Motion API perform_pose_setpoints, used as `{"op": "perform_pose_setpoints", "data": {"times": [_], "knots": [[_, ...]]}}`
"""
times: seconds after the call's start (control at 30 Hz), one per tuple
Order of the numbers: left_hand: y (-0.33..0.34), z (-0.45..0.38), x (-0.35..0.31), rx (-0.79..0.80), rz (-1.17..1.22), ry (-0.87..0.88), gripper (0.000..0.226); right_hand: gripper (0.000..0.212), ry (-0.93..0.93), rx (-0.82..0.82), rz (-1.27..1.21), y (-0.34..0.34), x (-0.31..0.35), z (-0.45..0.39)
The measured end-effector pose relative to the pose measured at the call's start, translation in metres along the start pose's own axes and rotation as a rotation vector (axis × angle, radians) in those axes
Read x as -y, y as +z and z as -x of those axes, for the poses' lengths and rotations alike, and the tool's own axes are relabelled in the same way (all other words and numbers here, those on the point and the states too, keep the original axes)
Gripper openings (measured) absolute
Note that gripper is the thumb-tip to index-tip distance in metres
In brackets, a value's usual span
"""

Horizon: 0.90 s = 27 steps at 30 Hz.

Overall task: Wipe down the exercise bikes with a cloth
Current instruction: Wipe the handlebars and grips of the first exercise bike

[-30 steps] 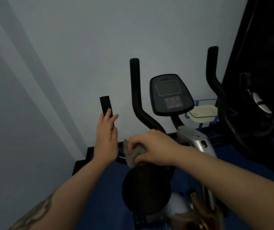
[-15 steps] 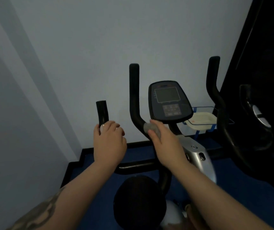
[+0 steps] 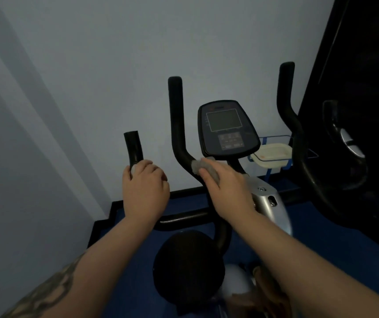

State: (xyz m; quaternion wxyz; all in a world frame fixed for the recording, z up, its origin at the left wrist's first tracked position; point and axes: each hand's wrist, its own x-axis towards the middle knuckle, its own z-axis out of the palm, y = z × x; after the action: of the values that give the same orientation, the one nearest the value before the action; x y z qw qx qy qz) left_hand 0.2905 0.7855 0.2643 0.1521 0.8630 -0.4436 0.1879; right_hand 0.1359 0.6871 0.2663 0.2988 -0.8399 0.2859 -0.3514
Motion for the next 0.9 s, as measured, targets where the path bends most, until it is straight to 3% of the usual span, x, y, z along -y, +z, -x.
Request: {"op": "perform_pose_setpoints", "data": {"times": [0.1, 0.23, 0.4, 0.53, 0.73, 0.9], "knots": [[0.0, 0.001, 0.0, -0.03, 0.028, 0.015, 0.019, 0.037, 0.023, -0.042, -0.044, -0.002, 0.003, 0.011], [0.001, 0.005, 0.0, -0.134, 0.072, 0.016, 0.019, 0.042, -0.093, -0.111, 0.052, -0.008, -0.005, 0.073], [-0.002, 0.006, -0.001, -0.131, 0.086, 0.044, 0.021, 0.039, -0.215, -0.017, 0.239, -0.026, -0.016, 0.074], [-0.006, 0.007, -0.001, -0.054, 0.051, 0.065, 0.021, 0.03, -0.086, -0.062, 0.253, -0.031, -0.013, 0.052], [-0.008, 0.008, 0.002, -0.038, 0.076, 0.117, 0.021, 0.05, 0.143, -0.177, 0.08, -0.006, 0.01, 0.1], [-0.005, 0.009, 0.005, -0.016, 0.095, 0.14, 0.021, 0.028, 0.257, -0.163, -0.085, -0.012, 0.016, 0.056]]}}
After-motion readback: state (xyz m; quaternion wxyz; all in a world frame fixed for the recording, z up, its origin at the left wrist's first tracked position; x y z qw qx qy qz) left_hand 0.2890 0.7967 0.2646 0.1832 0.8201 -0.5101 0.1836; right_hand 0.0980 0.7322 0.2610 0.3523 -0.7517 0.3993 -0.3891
